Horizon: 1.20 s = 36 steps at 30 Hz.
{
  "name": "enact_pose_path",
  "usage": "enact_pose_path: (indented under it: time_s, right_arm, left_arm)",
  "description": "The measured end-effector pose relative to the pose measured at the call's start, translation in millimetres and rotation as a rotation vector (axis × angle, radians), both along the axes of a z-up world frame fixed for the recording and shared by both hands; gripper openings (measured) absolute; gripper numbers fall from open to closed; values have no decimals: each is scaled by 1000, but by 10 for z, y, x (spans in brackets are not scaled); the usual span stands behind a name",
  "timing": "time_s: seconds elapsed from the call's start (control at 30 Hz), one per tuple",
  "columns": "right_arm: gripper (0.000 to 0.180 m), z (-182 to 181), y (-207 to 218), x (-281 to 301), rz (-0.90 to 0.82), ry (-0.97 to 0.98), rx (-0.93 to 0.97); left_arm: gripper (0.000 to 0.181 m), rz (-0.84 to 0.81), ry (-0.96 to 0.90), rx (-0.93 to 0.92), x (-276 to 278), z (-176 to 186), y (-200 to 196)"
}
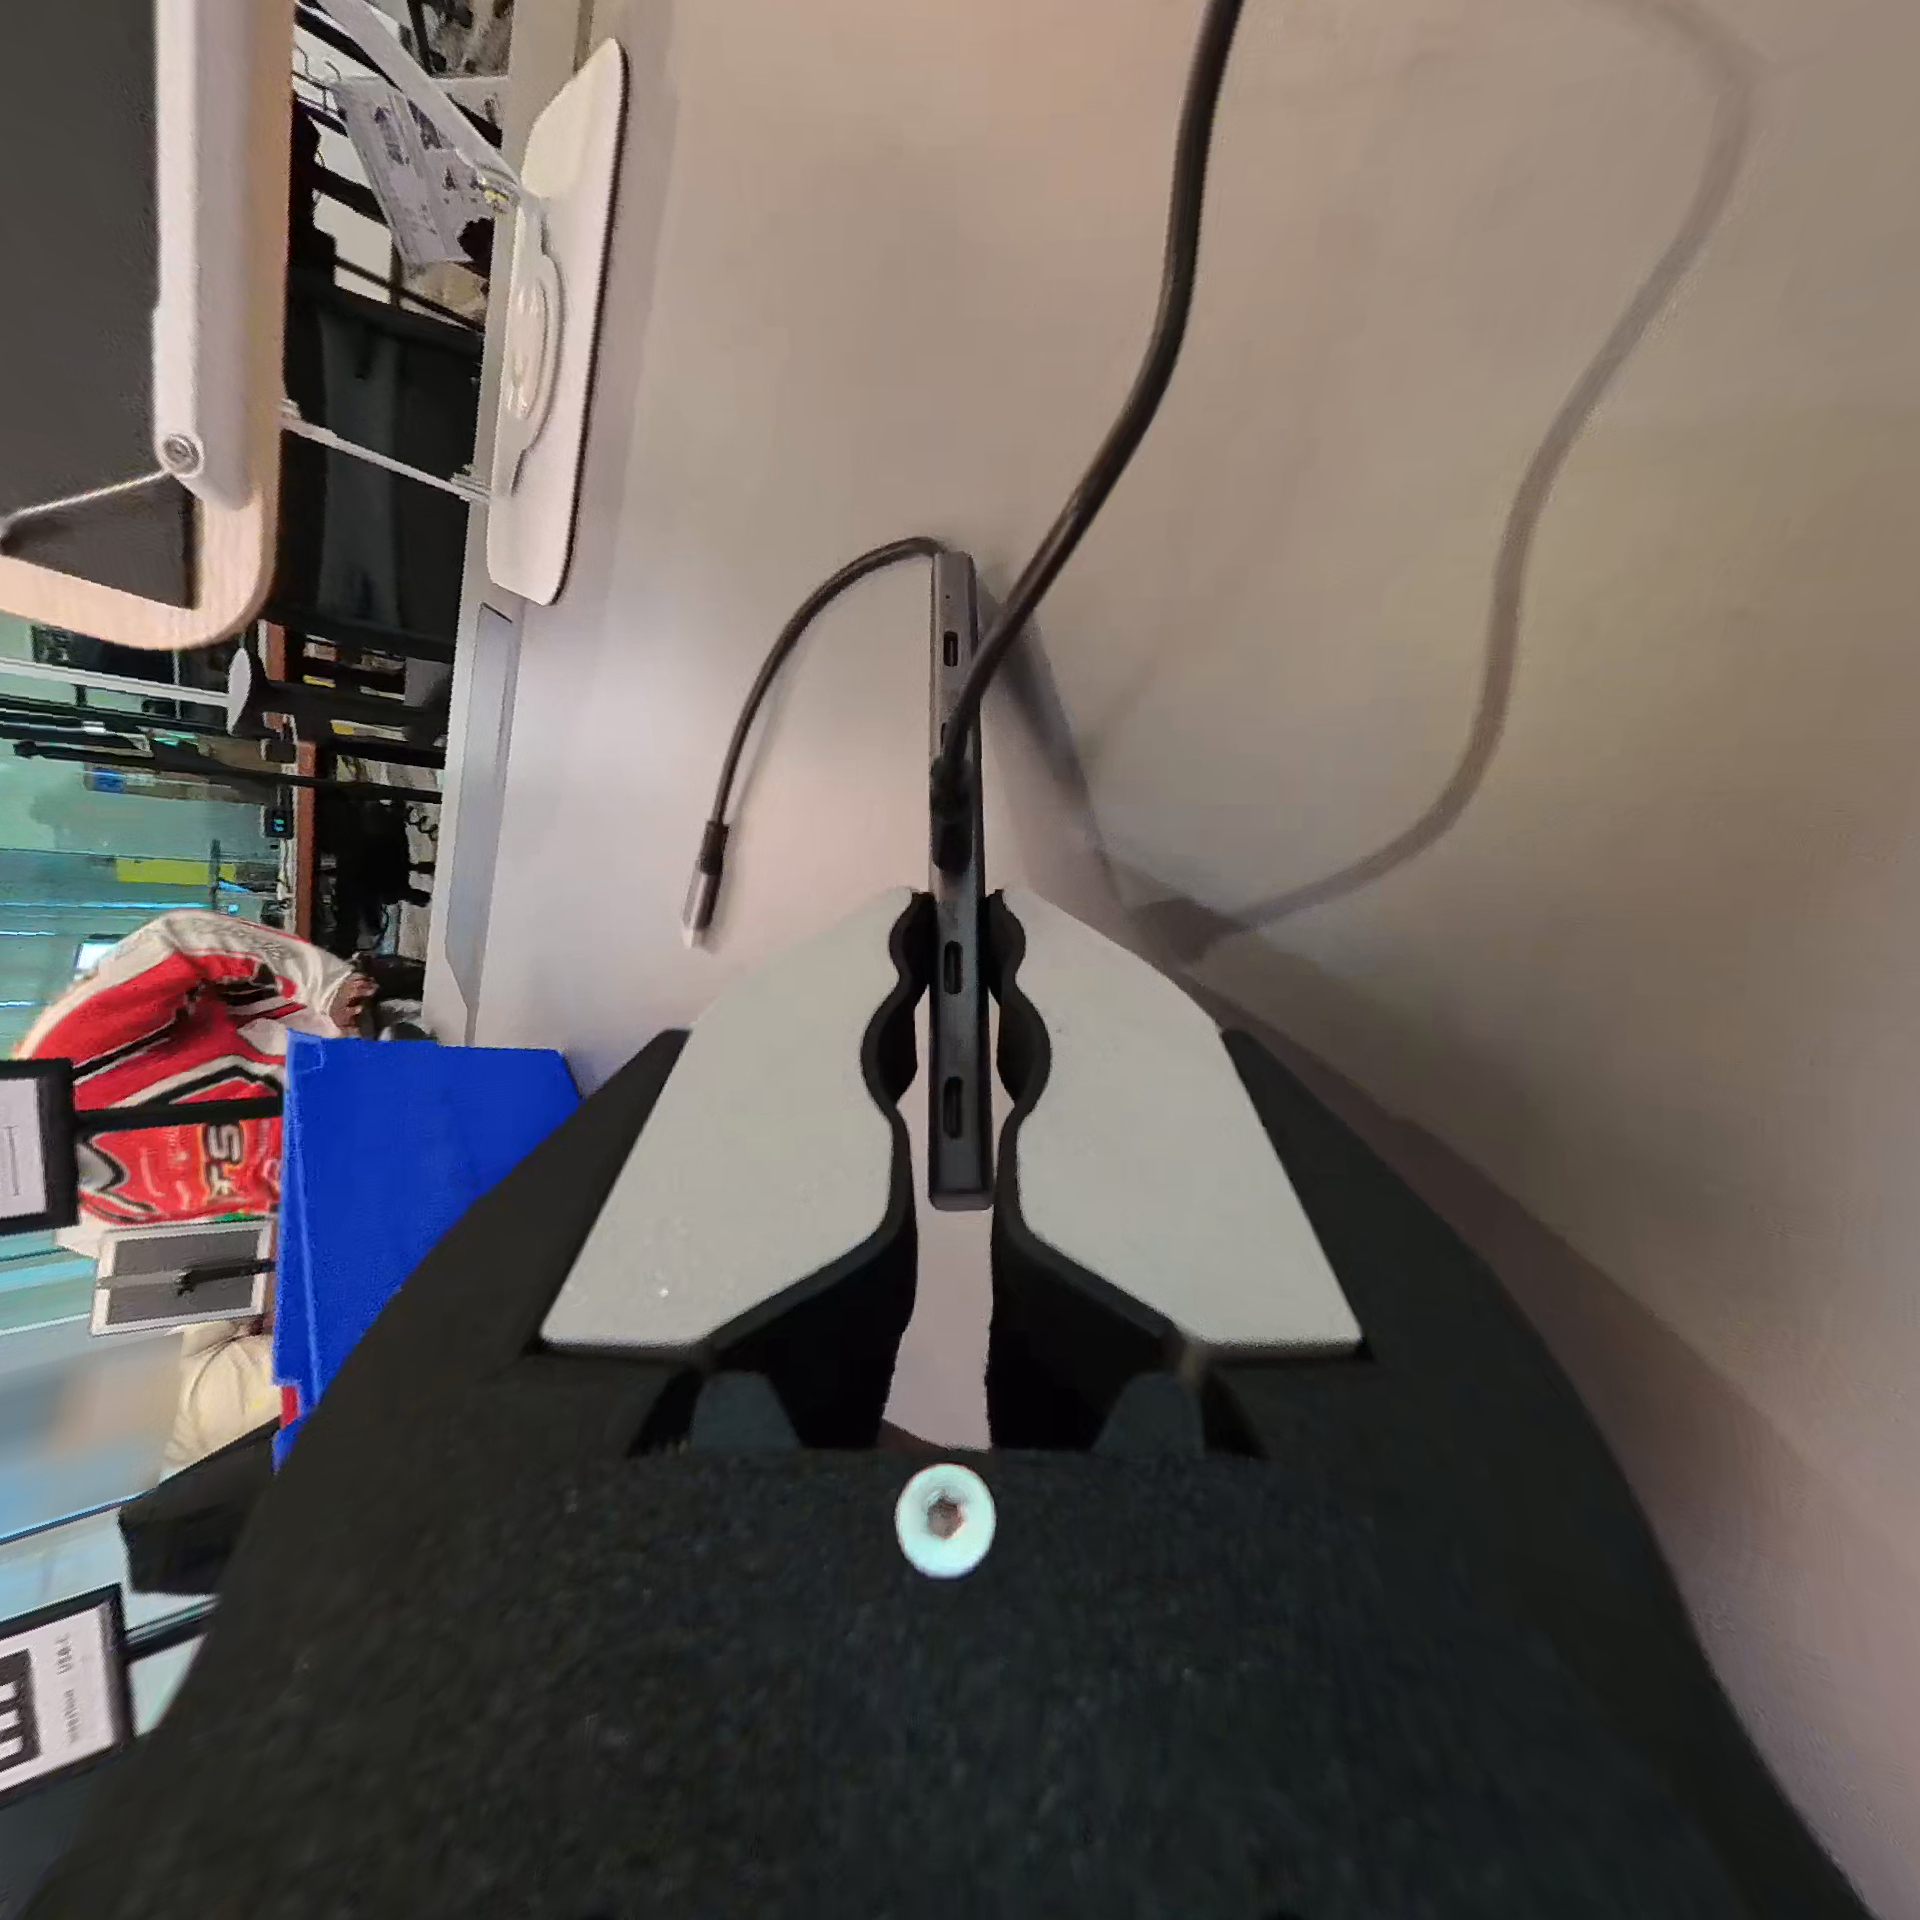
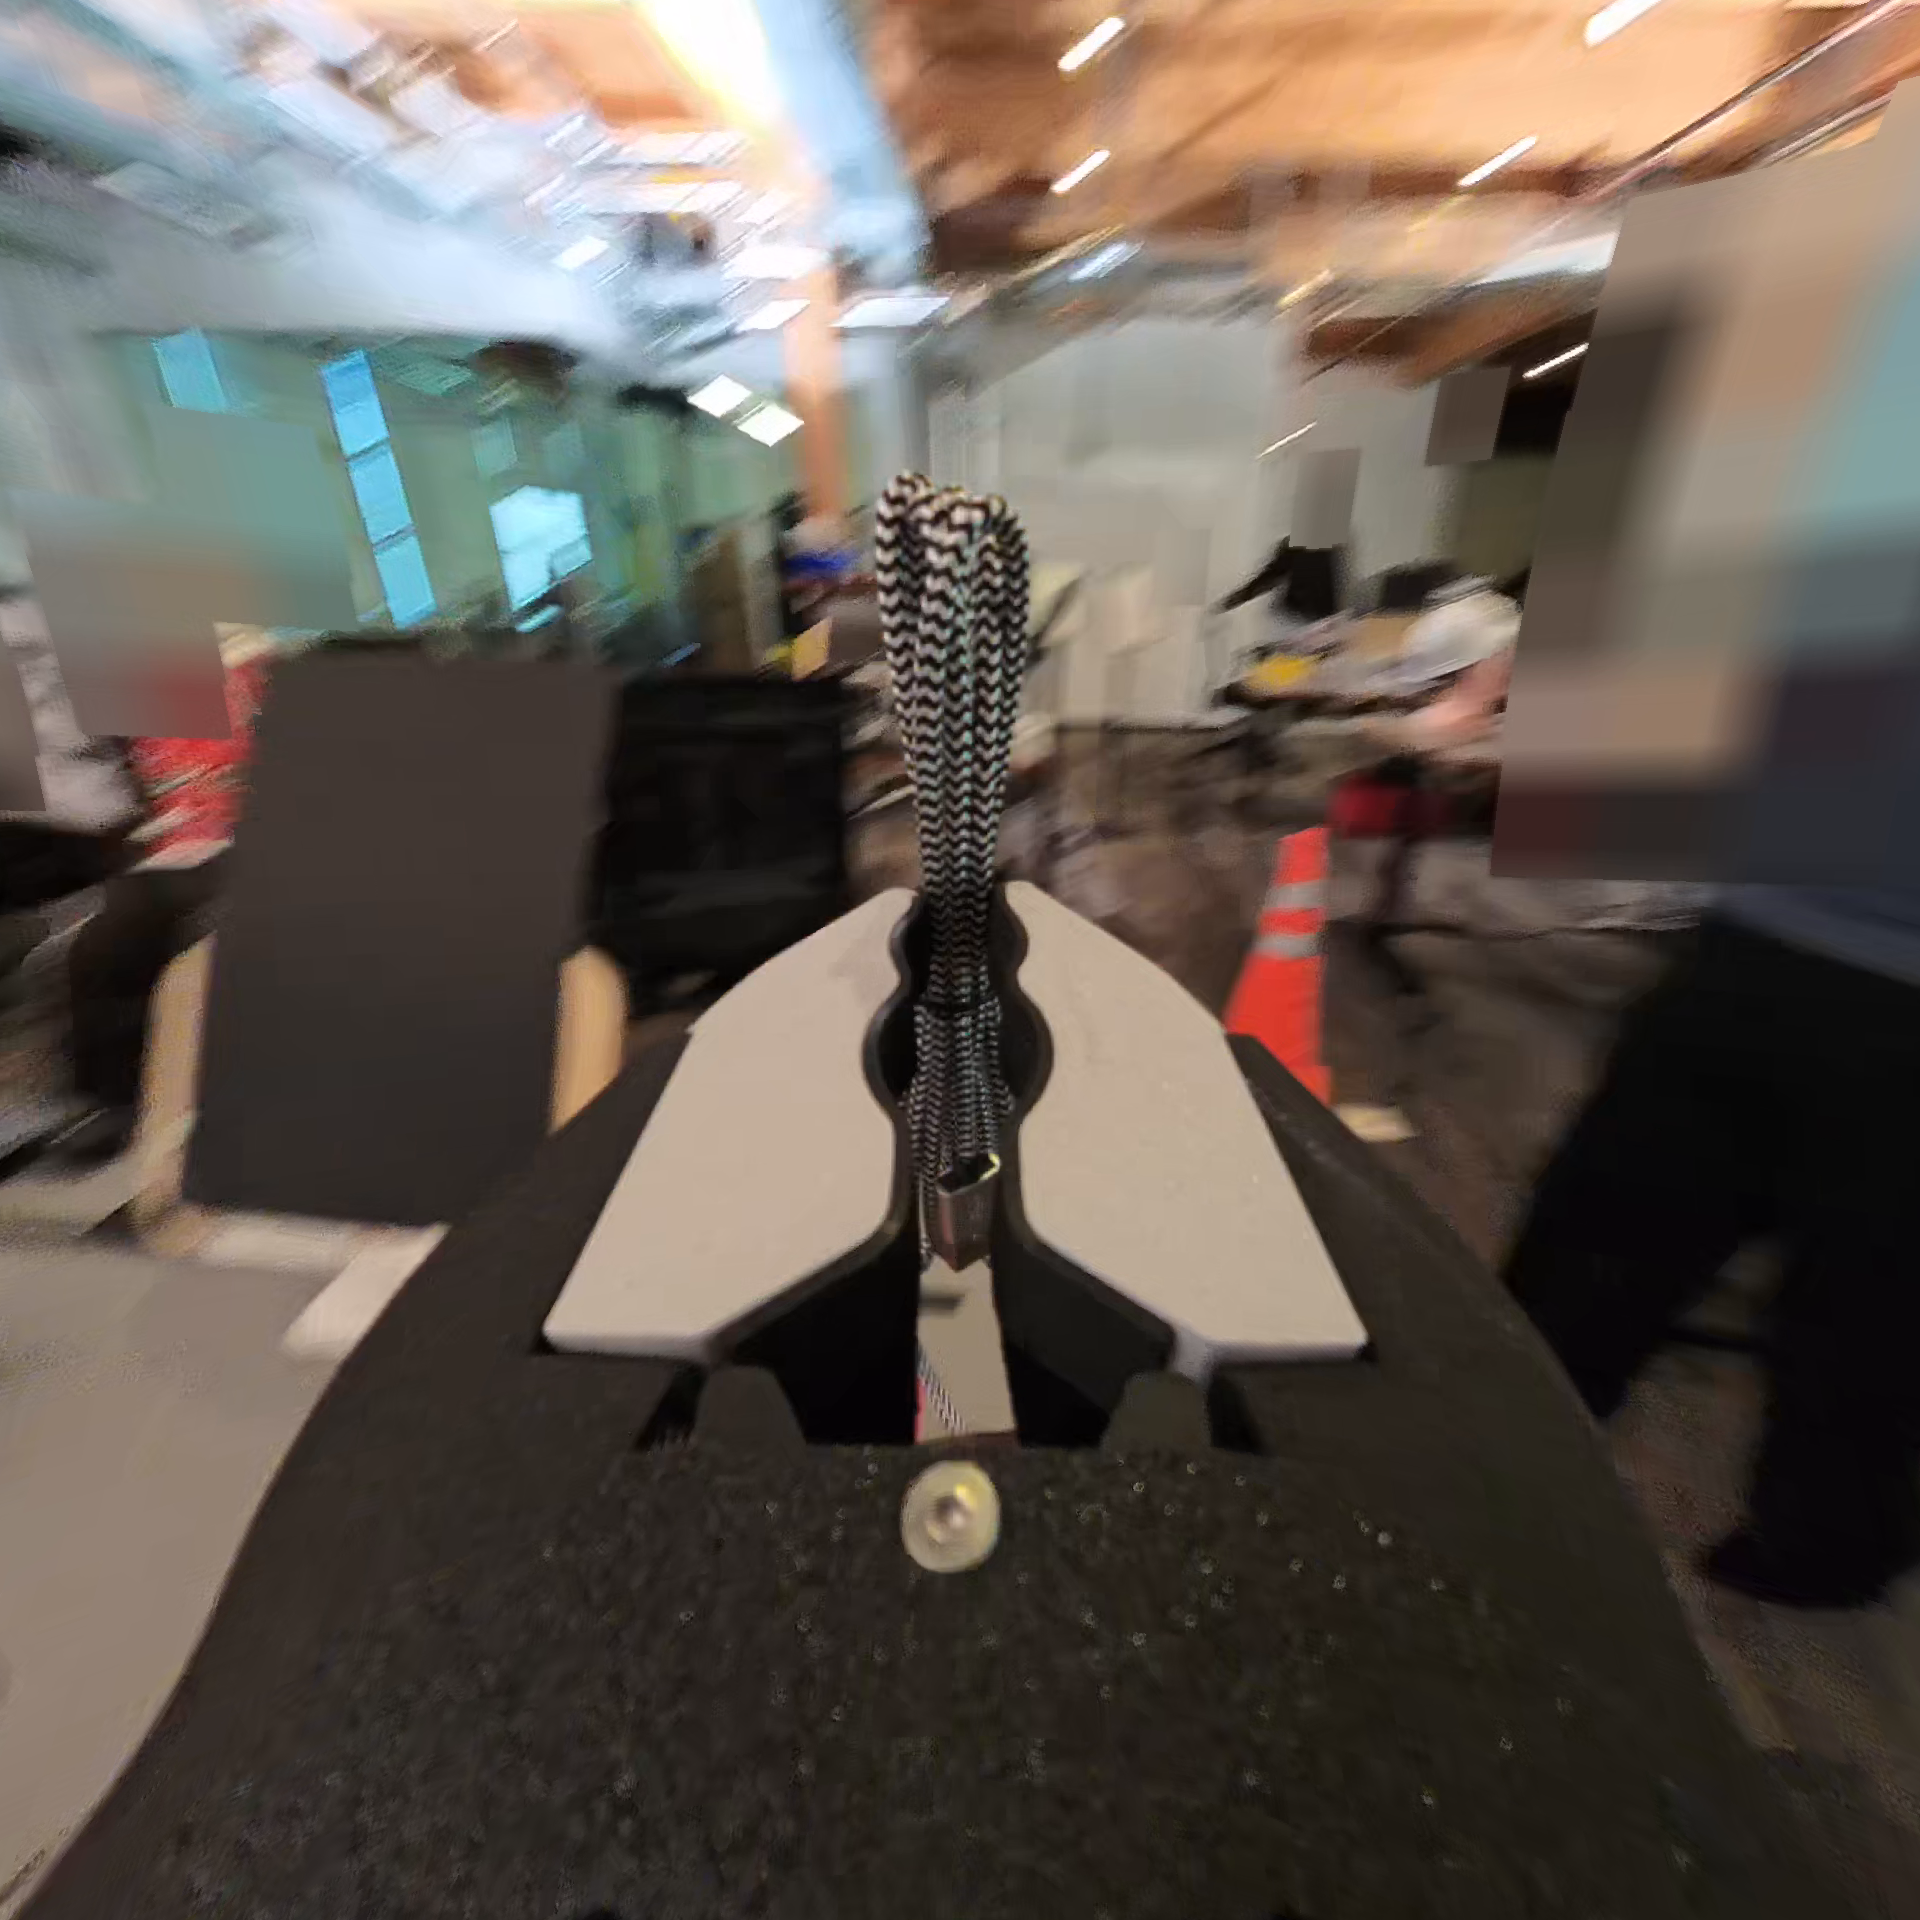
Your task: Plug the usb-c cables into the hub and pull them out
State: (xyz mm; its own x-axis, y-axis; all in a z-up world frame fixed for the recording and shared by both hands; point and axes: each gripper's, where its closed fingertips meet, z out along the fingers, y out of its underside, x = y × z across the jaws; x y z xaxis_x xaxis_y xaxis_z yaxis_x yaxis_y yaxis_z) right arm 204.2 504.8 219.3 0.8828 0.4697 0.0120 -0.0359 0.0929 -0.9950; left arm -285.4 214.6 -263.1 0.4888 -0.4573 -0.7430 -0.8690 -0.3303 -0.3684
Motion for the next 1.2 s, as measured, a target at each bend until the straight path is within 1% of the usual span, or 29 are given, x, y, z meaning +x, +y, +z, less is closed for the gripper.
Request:
enact_pose_path:
  time_s: [0.03, 0.07, 0.2, 0.33, 0.43, 0.53, 0.57, 0.67, 0.7, 0.73, 0.77, 0.83, 0.9, 0.97, 1.03, 1.1, 1.2]
  right_arm:
    - [10, -150, -11, -179, 81, -51, -63]
    - [10, -299, -26, -316, 121, -110, -105]
    - [10, -792, -113, -685, 170, -302, -161]
    - [10, -1172, -181, -976, 218, -398, -179]
    - [10, -1401, -177, -1169, 244, -417, -172]
    - [10, -1593, -83, -1266, 208, -418, -104]
    - [10, -1645, -86, -1323, 230, -394, -60]
    - [10, -1877, -251, -1541, 415, -296, 125]
    - [10, -2047, -295, -1589, 473, -290, 150]
    - [10, -2297, -321, -1638, 527, -335, 134]
    - [10, -2613, -345, -1681, 579, -438, 84]
    - [10, -3255, -425, -1695, 662, -713, -35]
    - [10, -3795, -488, -1621, 702, -996, -134]
    - [10, -4209, -450, -1512, 681, -1257, -202]
    - [10, -4517, -368, -1445, 651, -1482, -221]
    - [10, -4749, -312, -1482, 654, -1599, -241]
    - [12, -5004, -296, -1576, 679, -1609, -371]
  left_arm:
    - [9, 0, -5, 3, 25, 11, 5]
    - [9, -2, 2, 7, 47, 20, 9]
    - [10, -28, 35, 19, 130, 25, -9]
    - [9, -30, 25, 22, 131, 32, -12]
    - [9, -34, 23, 20, 121, 22, -13]
    - [9, -39, 27, 21, 128, 27, -14]
    - [9, -42, 28, 22, 135, 31, -17]
    - [9, -49, 30, 24, 156, 37, -27]
    - [9, -53, 31, 24, 164, 40, -31]
    - [9, -55, 30, 23, 170, 40, -34]
    - [9, -57, 30, 23, 174, 41, -37]
    - [9, -59, 31, 23, 179, 36, -43]
    - [9, -62, 33, 22, 185, 31, -40]
    - [9, -66, 32, 22, 199, 30, -34]
    - [9, -69, 36, 24, 218, 37, -29]
    - [10, -72, 41, 27, 237, 46, -24]
    - [9, -74, 42, 32, 263, 62, -28]
